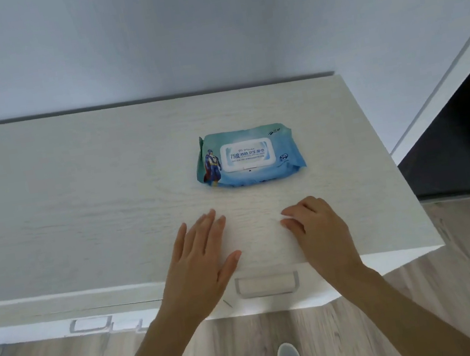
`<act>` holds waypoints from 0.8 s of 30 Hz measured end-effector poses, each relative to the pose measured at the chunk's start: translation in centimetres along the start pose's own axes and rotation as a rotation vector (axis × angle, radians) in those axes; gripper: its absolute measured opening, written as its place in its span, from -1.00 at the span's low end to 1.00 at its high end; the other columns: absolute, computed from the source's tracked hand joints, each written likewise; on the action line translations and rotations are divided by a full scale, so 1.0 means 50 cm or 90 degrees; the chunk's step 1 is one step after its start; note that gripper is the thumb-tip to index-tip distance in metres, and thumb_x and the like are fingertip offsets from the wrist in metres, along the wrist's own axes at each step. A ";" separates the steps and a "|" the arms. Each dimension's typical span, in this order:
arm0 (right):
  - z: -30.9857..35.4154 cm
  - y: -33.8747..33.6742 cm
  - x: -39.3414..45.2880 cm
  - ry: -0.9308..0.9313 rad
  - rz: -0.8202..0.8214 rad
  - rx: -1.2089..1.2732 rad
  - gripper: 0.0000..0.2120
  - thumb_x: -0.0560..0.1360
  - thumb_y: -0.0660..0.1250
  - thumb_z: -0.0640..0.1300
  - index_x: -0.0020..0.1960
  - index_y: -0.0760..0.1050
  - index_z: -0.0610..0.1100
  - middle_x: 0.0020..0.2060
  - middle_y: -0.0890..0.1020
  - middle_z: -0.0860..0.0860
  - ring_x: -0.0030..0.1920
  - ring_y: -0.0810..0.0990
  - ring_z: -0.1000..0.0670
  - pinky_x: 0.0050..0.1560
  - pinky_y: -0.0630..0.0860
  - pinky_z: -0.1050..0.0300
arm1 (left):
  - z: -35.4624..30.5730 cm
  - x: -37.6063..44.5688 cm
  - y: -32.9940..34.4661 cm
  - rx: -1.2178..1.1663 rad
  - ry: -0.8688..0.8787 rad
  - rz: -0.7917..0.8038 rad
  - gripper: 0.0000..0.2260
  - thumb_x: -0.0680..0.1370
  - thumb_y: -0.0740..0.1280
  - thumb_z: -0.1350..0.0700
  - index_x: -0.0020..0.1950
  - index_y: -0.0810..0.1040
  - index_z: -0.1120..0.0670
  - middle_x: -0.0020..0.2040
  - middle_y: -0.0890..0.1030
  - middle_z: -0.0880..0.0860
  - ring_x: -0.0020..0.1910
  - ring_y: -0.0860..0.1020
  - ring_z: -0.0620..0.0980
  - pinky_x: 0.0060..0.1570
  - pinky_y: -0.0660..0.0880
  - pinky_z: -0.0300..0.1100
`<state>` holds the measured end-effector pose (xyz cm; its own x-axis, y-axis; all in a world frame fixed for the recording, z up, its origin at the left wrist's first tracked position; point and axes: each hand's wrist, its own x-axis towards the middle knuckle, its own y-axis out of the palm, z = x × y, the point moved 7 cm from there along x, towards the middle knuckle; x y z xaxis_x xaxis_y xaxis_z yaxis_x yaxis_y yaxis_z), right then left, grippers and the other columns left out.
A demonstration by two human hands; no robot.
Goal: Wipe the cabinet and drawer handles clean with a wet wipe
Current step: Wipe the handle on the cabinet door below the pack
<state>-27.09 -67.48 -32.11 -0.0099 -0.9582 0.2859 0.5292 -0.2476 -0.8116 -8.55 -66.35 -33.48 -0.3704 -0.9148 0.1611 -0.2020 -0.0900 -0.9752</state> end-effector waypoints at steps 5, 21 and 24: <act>0.015 -0.018 -0.072 0.087 -0.043 0.060 -0.85 0.51 0.37 -0.17 0.05 0.63 -0.16 -0.11 0.63 -0.03 -0.05 0.58 -0.03 -0.07 0.40 0.25 | -0.006 -0.083 0.015 0.037 0.103 -0.047 -0.45 0.66 -0.07 -0.15 0.40 0.39 0.21 0.41 0.39 0.19 0.39 0.37 0.16 0.36 0.19 0.09; 0.018 -0.005 -0.271 0.225 -0.184 0.199 -0.81 0.48 0.39 -0.28 -0.03 0.64 0.00 -0.11 0.65 0.06 -0.09 0.61 0.17 -0.01 0.44 0.48 | 0.011 -0.184 0.120 0.211 0.122 -0.234 -0.07 0.35 0.47 -0.20 0.51 0.12 0.19 0.55 0.04 0.17 0.51 0.09 0.16 0.41 0.00 0.28; -0.025 0.014 -0.280 0.244 -0.228 0.275 -0.66 0.47 0.38 -0.27 -0.16 0.57 0.20 -0.17 0.66 0.21 -0.07 0.58 0.30 -0.06 0.39 0.59 | 0.010 -0.161 0.149 0.244 0.103 -0.351 -0.11 0.44 0.29 -0.32 0.55 0.04 0.17 0.55 -0.01 0.19 0.53 0.01 0.14 0.41 -0.04 0.30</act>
<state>-27.65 -54.41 -37.31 -0.5059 -0.8303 0.2338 0.7274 -0.5564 -0.4017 -6.61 -59.83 -42.10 -0.4421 -0.6282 0.6402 -0.0757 -0.6851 -0.7245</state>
